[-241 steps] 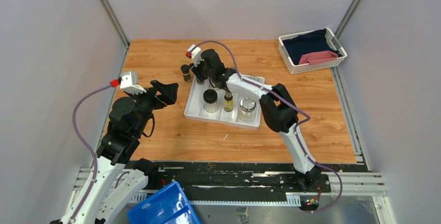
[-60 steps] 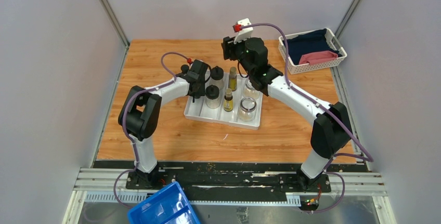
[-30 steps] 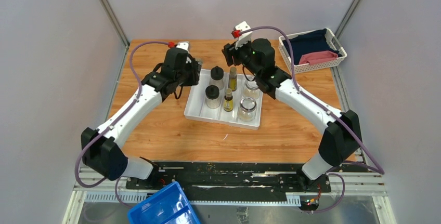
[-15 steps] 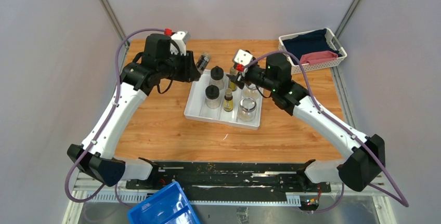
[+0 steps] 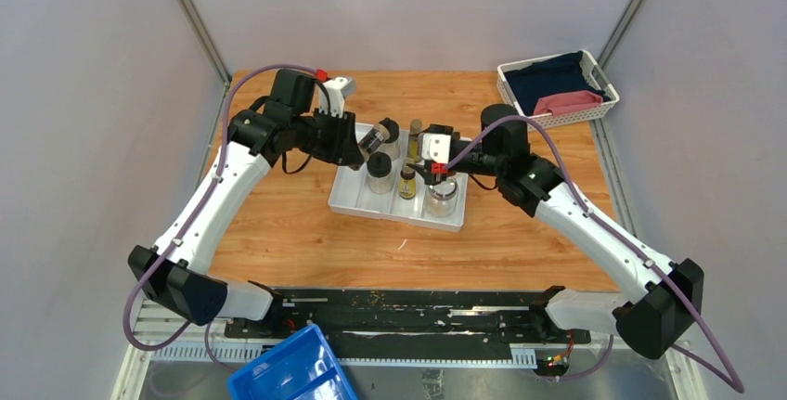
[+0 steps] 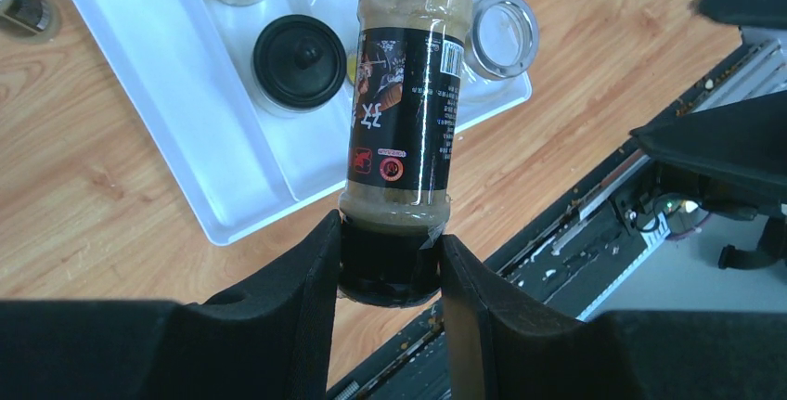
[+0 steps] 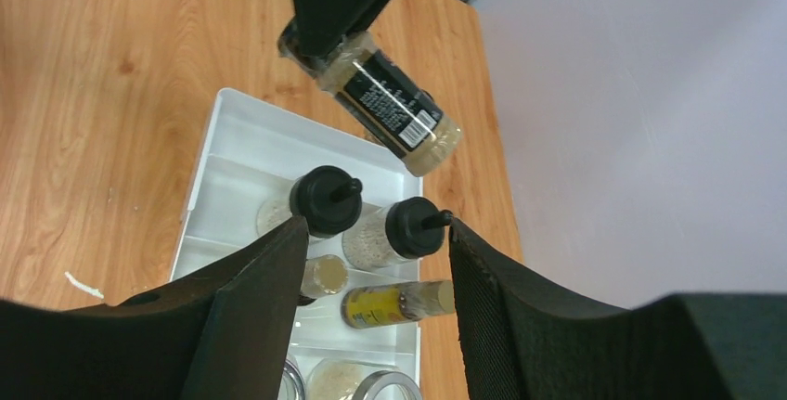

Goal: Organize the condiment bottles
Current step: Pick up the bottle from the storage box, then place the bottle in the storage box.

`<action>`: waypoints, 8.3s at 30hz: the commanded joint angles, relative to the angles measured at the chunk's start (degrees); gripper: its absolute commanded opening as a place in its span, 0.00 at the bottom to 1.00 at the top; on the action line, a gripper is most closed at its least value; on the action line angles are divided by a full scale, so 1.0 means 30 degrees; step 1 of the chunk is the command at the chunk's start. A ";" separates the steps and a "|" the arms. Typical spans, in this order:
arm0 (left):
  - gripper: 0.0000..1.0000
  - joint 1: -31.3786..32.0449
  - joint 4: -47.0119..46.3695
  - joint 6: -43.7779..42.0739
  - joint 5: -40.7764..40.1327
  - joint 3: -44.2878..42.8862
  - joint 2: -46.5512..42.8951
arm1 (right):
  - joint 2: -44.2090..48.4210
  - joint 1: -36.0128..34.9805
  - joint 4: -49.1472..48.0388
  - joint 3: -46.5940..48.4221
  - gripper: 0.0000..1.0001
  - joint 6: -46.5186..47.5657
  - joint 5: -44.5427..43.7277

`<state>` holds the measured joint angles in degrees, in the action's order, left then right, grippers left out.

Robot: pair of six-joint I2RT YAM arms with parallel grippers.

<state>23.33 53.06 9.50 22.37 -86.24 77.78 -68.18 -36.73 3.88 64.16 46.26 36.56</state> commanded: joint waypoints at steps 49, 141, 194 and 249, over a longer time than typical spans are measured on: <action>0.00 0.2007 0.2146 -0.1715 0.1847 -0.0368 0.0342 | -0.5815 -0.4566 0.3870 0.3865 0.00 0.7297 -0.2631; 0.70 0.1949 -2.6023 0.4615 -0.9507 1.1738 -0.4445 | -1.2581 0.0710 -1.4711 0.6533 0.00 -1.9670 0.2327; 0.60 0.1041 -2.7237 0.4933 -0.9046 1.3613 -0.5254 | -1.2255 -0.0093 -1.4008 0.6462 0.00 -1.8627 0.2834; 0.00 0.1041 -2.9055 0.4167 -0.9442 1.2593 -0.2544 | -1.2838 0.0393 -1.0860 0.7626 0.54 -1.7541 0.1870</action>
<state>26.37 -33.30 25.10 -5.65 -46.46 69.01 -105.71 -35.48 -32.51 84.29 -8.23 43.53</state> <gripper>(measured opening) 0.431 0.484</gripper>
